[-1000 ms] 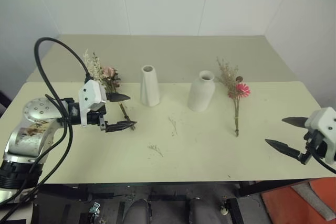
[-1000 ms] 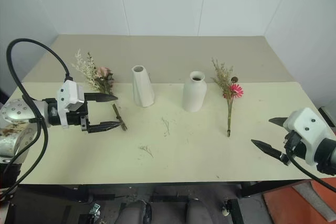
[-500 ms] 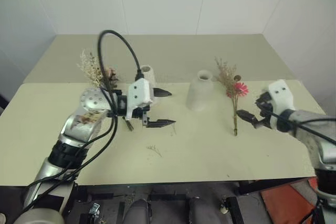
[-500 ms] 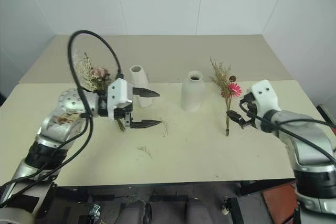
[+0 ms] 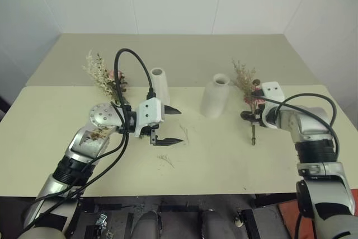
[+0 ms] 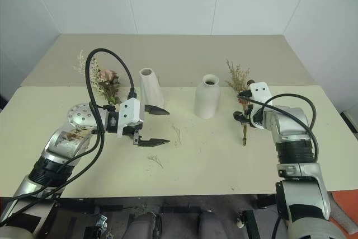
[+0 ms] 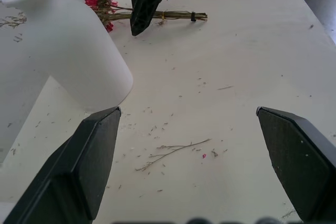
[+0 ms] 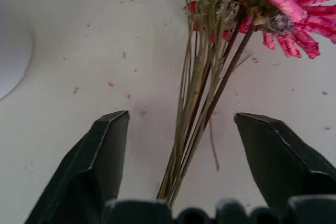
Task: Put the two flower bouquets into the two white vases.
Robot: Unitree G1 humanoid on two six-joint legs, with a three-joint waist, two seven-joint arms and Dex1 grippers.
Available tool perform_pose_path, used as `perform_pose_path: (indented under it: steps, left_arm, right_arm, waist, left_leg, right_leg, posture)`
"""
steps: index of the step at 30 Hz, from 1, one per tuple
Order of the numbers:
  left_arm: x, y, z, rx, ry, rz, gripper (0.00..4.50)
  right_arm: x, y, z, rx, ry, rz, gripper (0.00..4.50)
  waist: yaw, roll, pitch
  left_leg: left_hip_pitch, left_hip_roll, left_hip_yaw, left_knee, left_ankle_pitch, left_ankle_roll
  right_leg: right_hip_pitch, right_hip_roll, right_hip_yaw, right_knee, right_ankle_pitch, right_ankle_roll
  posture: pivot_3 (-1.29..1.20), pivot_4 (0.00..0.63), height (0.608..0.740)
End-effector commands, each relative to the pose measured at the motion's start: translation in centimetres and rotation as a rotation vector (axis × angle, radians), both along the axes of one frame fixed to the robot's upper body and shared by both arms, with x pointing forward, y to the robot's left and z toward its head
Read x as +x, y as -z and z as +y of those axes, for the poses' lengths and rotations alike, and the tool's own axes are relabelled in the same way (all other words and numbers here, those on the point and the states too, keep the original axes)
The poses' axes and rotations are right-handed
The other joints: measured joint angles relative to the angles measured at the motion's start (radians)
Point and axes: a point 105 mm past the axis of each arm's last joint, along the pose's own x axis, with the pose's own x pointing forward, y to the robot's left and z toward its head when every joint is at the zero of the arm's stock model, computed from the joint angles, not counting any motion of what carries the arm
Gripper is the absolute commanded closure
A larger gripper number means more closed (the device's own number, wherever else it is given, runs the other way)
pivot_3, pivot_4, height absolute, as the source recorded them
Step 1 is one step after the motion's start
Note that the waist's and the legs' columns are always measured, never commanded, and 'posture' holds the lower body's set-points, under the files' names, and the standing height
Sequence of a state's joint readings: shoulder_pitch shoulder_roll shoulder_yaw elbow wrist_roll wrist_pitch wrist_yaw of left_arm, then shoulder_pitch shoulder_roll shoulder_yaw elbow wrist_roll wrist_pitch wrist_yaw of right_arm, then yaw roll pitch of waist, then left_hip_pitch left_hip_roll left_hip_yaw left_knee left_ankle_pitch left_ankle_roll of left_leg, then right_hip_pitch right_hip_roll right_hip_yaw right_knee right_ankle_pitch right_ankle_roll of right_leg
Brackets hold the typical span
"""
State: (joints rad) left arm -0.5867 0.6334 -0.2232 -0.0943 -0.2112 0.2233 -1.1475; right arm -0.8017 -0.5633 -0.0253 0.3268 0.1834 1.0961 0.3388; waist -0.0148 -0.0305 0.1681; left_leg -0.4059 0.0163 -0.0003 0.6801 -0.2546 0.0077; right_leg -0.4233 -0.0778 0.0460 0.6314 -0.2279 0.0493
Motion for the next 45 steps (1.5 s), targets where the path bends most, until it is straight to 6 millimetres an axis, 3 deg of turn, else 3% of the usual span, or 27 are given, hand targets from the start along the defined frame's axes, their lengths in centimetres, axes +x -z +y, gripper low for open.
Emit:
perform_pose_path:
  steps: [1, 8, 13, 15, 20, 23, 27, 32, 36, 45]
  left_arm:
    - [-0.3, -0.8, 0.0, -0.004, 0.000, -0.053, 0.00]
    - [-1.1, 0.0, 0.7, 0.021, -0.003, -0.033, 0.00]
    - [-1.2, 0.1, 0.7, 0.033, 0.006, -0.027, 0.00]
    - [-1.3, 0.1, 0.6, 0.035, 0.013, -0.025, 0.00]
    - [-1.2, -0.1, 0.7, 0.037, 0.017, -0.023, 0.00]
    - [-1.1, -0.1, 0.7, 0.042, 0.021, -0.027, 0.00]
    - [-0.9, -0.3, 0.9, 0.036, 0.011, -0.034, 0.00]
    - [-0.8, -0.6, 1.2, 0.014, -0.015, -0.032, 0.00]
    - [-0.8, -0.5, 1.8, 0.016, -0.045, -0.026, 0.00]
    - [-0.8, -0.9, 4.7, 0.024, -0.156, -0.024, 0.00]
  right_arm:
    - [0.7, -1.6, 0.1, -0.008, -0.009, -0.054, 1.96]
    - [1.0, -1.1, 0.3, -0.023, -0.004, -0.039, 4.37]
    - [1.8, -2.4, -0.5, -0.069, 0.086, -0.164, 4.47]
    - [2.9, -5.9, -1.5, -0.208, 0.178, -0.409, 4.47]
    - [2.2, -15.8, -0.9, -0.182, 0.274, -1.013, 4.47]
    - [1.4, -19.5, 0.0, -0.008, 0.285, -1.175, 4.47]
    - [-1.9, -22.9, 2.8, 0.418, 0.090, -1.458, 4.47]
    - [-2.2, -22.8, 6.0, 0.637, -0.035, -1.460, 4.47]
    - [-1.5, -21.3, 8.5, 0.601, -0.092, -1.395, 4.47]
    - [-1.1, -19.6, 10.7, 0.606, -0.150, -1.338, 4.47]
  waist:
    - [-0.001, 0.000, 0.000]
    - [-0.003, 0.000, 0.000]
    - [-0.006, 0.000, 0.000]
    - [-0.006, 0.000, 0.000]
    - [-0.010, 0.001, 0.000]
    - [-0.019, 0.001, 0.000]
    - [-0.028, 0.001, 0.000]
    - [-0.031, 0.002, 0.000]
    - [-0.032, 0.002, 0.000]
    - [-0.031, 0.003, 0.001]
  left_leg:
    - [0.000, 0.000, 0.000, 0.000, 0.000, 0.000]
    - [0.000, 0.000, 0.000, 0.000, 0.000, 0.000]
    - [0.001, 0.000, 0.000, 0.000, 0.000, 0.000]
    - [0.001, 0.000, 0.000, 0.000, 0.000, 0.000]
    - [-0.001, 0.000, 0.000, -0.001, 0.000, 0.000]
    - [0.000, 0.000, 0.001, -0.001, 0.000, -0.001]
    - [0.001, 0.001, 0.000, -0.001, 0.000, -0.001]
    - [0.002, 0.001, 0.000, -0.001, 0.000, -0.001]
    - [0.002, 0.001, 0.000, -0.001, 0.000, -0.001]
    - [0.002, 0.001, 0.000, -0.001, 0.001, -0.001]
  right_leg:
    - [0.000, 0.000, 0.000, 0.000, 0.000, 0.000]
    - [0.000, 0.000, 0.000, 0.000, 0.000, 0.000]
    - [0.000, 0.000, 0.000, 0.000, 0.000, 0.000]
    - [0.000, 0.000, 0.000, 0.001, 0.000, 0.000]
    - [-0.002, 0.000, 0.001, 0.001, 0.000, 0.000]
    - [-0.002, 0.000, 0.001, 0.001, 0.000, 0.000]
    - [-0.001, 0.000, 0.001, 0.006, 0.000, 0.000]
    - [-0.001, 0.000, 0.001, 0.009, 0.000, 0.000]
    - [-0.001, 0.000, 0.001, 0.010, 0.000, 0.000]
    - [-0.002, 0.000, 0.002, 0.010, 0.000, 0.000]
  posture:
    - [0.00, 0.150, 0.740]
    - [0.00, 0.150, 0.740]
    - [0.00, 0.150, 0.740]
    - [0.00, 0.150, 0.740]
    - [0.00, 0.150, 0.740]
    - [0.00, 0.150, 0.740]
    - [0.00, 0.150, 0.740]
    - [0.00, 0.150, 0.740]
    - [0.00, 0.150, 0.740]
    - [0.00, 0.150, 0.740]
